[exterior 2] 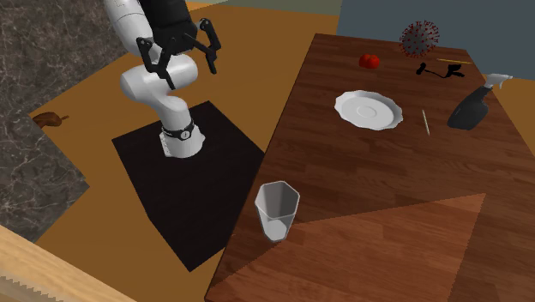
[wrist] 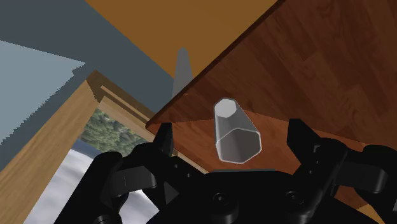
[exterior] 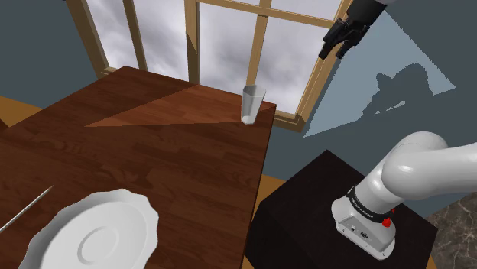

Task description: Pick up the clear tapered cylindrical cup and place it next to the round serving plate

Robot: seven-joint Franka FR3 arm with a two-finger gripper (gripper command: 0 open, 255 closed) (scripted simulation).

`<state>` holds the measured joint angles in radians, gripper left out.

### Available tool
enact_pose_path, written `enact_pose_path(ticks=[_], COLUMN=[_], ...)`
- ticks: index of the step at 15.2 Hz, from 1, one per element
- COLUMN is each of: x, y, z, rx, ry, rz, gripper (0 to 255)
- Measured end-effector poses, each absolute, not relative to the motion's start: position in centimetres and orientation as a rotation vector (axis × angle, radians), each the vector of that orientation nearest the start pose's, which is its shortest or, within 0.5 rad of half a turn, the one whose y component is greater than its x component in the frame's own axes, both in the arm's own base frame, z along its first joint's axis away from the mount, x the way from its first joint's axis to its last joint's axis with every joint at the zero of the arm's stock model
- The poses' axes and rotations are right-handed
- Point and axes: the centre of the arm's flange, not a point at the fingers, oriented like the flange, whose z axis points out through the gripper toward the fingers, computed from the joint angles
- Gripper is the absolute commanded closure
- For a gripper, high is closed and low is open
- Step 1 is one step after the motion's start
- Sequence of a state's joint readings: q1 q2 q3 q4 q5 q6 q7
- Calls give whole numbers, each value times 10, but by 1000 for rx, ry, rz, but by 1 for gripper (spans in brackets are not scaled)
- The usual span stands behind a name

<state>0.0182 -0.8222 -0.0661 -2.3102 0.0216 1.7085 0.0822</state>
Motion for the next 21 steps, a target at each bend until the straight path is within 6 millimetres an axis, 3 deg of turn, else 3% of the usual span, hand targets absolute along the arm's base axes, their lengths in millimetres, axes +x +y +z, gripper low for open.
enact_pose_path(ticks=[4,21], x=[331,505], y=[-22,-27], z=[618,468], rx=[-3044,-3046], ry=[171,137], rz=[-313,-161], gripper=[0,0])
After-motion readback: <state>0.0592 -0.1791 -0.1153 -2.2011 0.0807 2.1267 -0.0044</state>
